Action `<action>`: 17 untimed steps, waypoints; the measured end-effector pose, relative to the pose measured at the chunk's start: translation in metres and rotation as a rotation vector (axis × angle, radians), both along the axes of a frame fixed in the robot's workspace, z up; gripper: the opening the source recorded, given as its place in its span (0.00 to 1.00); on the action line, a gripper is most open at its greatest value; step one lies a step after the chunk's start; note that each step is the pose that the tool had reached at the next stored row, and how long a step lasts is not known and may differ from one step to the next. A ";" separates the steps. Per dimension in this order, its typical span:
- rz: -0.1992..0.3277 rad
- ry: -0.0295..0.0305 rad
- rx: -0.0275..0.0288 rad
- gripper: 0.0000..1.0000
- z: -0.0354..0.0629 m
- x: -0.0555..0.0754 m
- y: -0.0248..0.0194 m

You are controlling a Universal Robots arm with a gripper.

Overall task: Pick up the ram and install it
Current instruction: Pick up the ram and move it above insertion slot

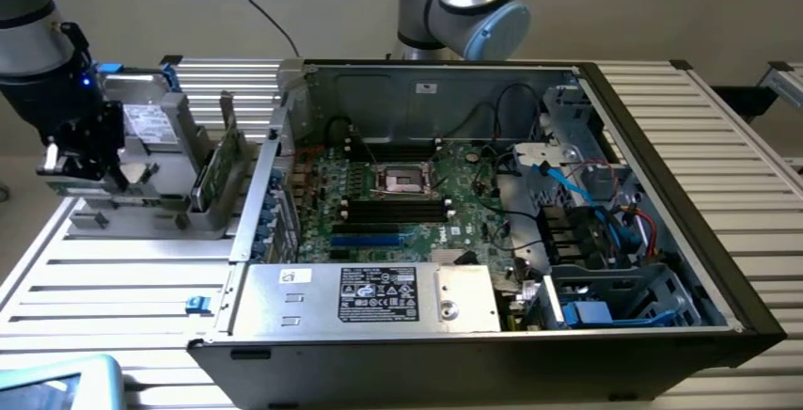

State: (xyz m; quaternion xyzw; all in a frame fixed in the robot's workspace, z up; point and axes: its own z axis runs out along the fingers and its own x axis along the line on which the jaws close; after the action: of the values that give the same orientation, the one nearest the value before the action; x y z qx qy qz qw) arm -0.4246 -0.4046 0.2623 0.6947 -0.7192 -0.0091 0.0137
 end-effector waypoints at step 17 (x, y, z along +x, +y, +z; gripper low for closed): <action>0.043 -0.0011 0.0183 0.14 0.0671 0.021 -0.0079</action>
State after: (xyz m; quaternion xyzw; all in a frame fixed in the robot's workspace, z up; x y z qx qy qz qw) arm -0.4037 -0.4125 0.3294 0.7099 -0.7041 -0.0151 0.0071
